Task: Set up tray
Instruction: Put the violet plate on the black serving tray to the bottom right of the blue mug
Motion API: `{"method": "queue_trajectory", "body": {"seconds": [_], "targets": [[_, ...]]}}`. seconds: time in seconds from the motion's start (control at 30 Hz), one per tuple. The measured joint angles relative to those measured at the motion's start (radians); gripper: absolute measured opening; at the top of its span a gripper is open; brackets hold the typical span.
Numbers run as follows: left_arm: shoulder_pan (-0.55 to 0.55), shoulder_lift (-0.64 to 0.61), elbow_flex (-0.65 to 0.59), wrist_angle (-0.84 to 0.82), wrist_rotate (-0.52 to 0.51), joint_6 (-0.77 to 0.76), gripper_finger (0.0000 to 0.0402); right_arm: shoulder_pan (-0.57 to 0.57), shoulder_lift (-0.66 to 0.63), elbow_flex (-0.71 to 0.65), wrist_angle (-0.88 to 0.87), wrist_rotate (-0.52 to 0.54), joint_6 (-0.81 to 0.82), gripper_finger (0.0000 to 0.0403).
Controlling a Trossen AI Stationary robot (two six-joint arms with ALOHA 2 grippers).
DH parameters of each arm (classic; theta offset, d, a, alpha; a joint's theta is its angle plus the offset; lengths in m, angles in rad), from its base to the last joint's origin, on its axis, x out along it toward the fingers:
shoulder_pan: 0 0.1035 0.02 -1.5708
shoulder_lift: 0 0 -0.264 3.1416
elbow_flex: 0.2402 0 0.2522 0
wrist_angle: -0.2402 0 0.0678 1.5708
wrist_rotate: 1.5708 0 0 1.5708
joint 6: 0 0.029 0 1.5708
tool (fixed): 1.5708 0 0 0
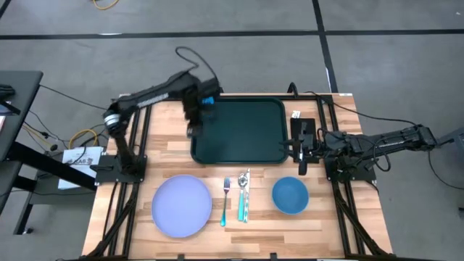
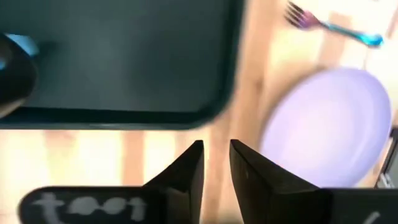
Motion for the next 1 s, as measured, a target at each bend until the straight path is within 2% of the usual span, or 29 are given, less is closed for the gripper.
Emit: {"method": "queue_trajectory", "body": {"seconds": [0.1, 0.37, 0.5, 0.6, 0.77, 1.0], "targets": [[-0.086, -0.121, -0.158, 0.087, -0.048, -0.094, 0.0058, 0.000, 0.000, 0.000, 0.001, 0.000, 0.006, 0.0107], [-0.324, -0.498, -0.724, 0.539, -0.182, -0.429, 0.0049, 0.000, 0.000, 0.000, 0.013, 0.001, 0.003, 0.0107], [-0.428, -0.608, -0.904, 0.622, -0.262, -0.560, 0.0063, 0.000, 0.000, 0.000, 0.033, 0.002, 0.003, 0.0107], [-0.489, -0.655, -0.962, 0.635, -0.280, -0.634, 0.0080, 0.000, 0.000, 0.000, 0.046, 0.002, 0.003, 0.0107], [-0.571, -0.666, -0.973, 0.620, -0.362, -0.682, 0.0104, 0.000, 0.000, 0.000, 0.057, 0.003, 0.001, 0.0107], [-0.649, -0.630, -0.973, 0.638, -0.357, -0.787, 0.0112, 0.000, 0.000, 0.000, 0.058, 0.002, 0.002, 0.0107]]}}
